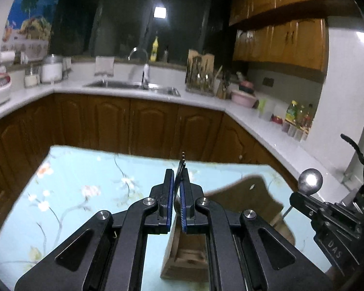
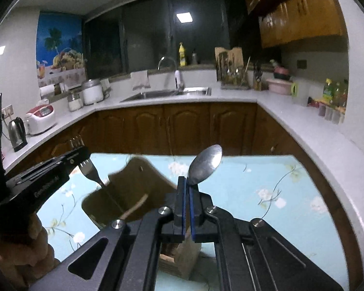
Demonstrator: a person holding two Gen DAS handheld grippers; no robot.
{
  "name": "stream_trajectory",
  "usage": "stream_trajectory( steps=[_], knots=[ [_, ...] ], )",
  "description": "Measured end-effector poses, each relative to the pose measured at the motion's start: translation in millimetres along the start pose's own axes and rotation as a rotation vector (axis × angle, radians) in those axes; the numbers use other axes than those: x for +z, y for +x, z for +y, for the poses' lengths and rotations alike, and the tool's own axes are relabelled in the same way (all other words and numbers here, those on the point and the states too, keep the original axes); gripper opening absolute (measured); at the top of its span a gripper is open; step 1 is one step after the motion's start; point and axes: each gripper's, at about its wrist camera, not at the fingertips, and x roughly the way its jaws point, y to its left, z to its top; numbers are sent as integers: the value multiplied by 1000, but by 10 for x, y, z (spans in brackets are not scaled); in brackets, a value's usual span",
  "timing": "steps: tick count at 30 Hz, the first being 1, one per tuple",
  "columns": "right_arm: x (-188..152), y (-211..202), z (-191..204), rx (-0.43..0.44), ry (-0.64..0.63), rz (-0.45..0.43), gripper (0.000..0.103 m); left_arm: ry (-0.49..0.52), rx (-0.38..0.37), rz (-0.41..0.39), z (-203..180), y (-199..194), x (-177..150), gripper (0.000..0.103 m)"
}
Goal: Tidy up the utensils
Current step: 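Lift the spoon with the right tool while the left tool carries the fork over the wooden holder, then open both tools to drop the spoon and fork into the holder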
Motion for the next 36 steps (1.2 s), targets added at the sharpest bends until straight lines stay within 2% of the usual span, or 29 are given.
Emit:
stream_trajectory(
  steps=[4,7,12,14,16,17,19,21,23,25,27,28,29,30,33,36],
  knots=[
    [-95,117,-85,31,18,44,2,1,-59,48,-15,132,-162,6],
    [-121,145,-149,41,35,56,3,6,-40,80,-47,180,-240,6],
    [-122,125,-185,63,65,73,7,-14,-47,79,-44,138,-228,6],
    [-125,117,-202,72,80,76,7,-22,-53,89,-37,123,-204,12],
    [-109,127,-201,75,97,80,8,-50,-75,103,11,95,-210,31],
    [-111,113,-229,77,110,80,9,-62,-81,103,48,74,-208,34],
    [-120,86,-255,83,129,79,21,-90,-88,94,103,-45,-222,43],
    [-118,24,-275,82,138,67,43,-110,-83,78,153,-195,-228,53],
    [-102,-61,-287,87,144,48,45,-126,-76,58,209,-393,-232,56],
    [-101,-177,-318,94,162,43,50,-112,-72,34,258,-643,-250,69],
    [-124,-343,-377,105,196,25,64,-105,-57,-7,333,-944,-318,75],
    [-152,-449,-416,108,218,9,70,-96,-49,-17,360,-1086,-360,78],
    [-185,-553,-450,108,239,-8,83,-84,-38,-16,374,-1166,-385,79],
    [-233,-667,-480,115,260,-25,88,-63,-23,-17,391,-1325,-454,83],
    [-384,-990,-515,130,289,-52,93,-43,19,-5,415,-1632,-637,98],
    [-557,-1284,-495,148,297,-54,96,-43,40,32,445,-1862,-815,101]
  ],
)
